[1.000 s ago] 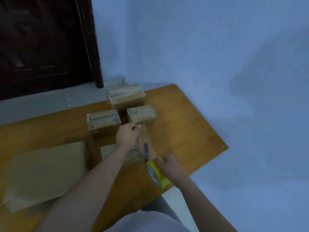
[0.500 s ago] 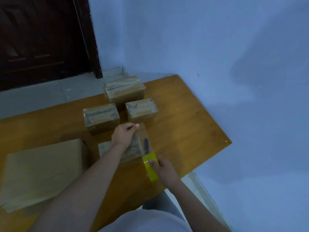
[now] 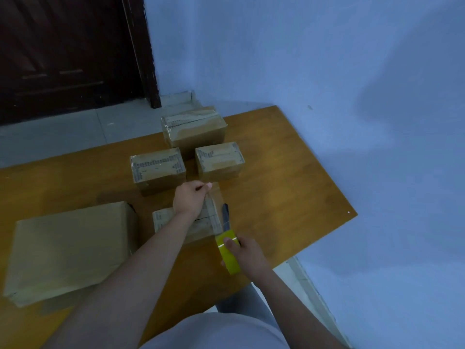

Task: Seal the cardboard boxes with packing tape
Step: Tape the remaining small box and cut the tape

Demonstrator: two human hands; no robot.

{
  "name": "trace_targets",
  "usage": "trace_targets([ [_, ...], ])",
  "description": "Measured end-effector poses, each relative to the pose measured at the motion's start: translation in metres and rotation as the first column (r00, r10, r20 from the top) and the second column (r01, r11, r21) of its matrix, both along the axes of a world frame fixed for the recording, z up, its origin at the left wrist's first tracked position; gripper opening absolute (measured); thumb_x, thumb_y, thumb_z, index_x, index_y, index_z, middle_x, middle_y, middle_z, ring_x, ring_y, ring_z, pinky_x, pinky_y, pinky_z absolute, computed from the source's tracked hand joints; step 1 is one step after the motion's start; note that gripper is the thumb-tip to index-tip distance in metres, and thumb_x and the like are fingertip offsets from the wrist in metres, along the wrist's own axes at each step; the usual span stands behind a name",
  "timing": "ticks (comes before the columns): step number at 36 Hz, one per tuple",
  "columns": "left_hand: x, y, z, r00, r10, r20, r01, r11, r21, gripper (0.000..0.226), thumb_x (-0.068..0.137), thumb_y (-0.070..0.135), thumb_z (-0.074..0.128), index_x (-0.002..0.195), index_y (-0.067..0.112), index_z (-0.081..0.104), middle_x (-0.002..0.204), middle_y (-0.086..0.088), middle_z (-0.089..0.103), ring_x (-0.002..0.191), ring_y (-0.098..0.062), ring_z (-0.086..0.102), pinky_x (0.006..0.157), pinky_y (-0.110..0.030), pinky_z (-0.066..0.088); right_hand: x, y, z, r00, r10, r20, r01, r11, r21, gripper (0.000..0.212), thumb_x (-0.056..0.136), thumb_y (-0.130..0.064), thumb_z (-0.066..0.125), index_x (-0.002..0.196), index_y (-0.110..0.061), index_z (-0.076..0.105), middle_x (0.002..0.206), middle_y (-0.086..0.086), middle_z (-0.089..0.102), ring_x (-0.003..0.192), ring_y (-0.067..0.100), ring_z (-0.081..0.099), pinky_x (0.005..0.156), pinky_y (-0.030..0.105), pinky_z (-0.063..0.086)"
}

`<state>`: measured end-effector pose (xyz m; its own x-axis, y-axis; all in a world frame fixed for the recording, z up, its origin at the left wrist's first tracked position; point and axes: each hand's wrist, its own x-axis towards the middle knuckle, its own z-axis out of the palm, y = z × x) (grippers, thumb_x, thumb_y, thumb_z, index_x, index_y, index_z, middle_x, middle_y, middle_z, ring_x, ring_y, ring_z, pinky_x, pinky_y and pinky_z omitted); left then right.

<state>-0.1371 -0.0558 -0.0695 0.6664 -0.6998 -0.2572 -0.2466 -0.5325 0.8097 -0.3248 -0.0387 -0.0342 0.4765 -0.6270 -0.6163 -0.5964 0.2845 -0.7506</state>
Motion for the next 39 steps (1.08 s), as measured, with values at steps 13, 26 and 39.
trace_targets([
  [13, -0.003, -0.001, 0.009, 0.997, -0.025, 0.076, 0.019, 0.997, 0.076, 0.03, 0.095, 0.036, 0.055, 0.08, 0.014, 0.068, 0.077, -0.008, 0.066, 0.064, -0.016, 0.056, 0.058, -0.031, 0.047, 0.003, -0.001, -0.006, 1.0, -0.024, -0.014, 0.024, 0.999, 0.025, 0.032, 0.097, -0.031, 0.049, 0.109, -0.003, 0.055, 0.079, 0.005, 0.066, 0.057, 0.008, 0.066, 0.055, 0.022, 0.054],
  [26, -0.001, -0.006, 0.013, 0.99, -0.095, 0.108, 0.067, 0.969, 0.236, 0.033, 0.096, 0.034, 0.054, 0.086, 0.008, 0.071, 0.083, -0.01, 0.069, 0.075, -0.022, 0.062, 0.068, -0.033, 0.054, 0.008, -0.005, -0.015, 0.998, -0.023, -0.064, 0.026, 0.999, 0.047, 0.022, 0.097, -0.033, 0.049, 0.1, -0.013, 0.057, 0.074, 0.005, 0.067, 0.062, 0.017, 0.067, 0.063, 0.032, 0.055],
  [39, 0.02, -0.026, 0.019, 0.975, -0.139, -0.172, 0.211, 0.813, 0.543, 0.016, 0.09, 0.021, 0.06, 0.089, 0.008, 0.052, 0.082, -0.007, 0.053, 0.083, -0.021, 0.056, 0.069, -0.028, 0.045, 0.017, -0.007, -0.019, 0.997, -0.049, -0.065, 0.053, 0.997, 0.062, 0.033, 0.096, -0.031, 0.052, 0.102, 0.002, 0.056, 0.066, 0.006, 0.062, 0.051, 0.017, 0.062, 0.049, 0.025, 0.048],
])
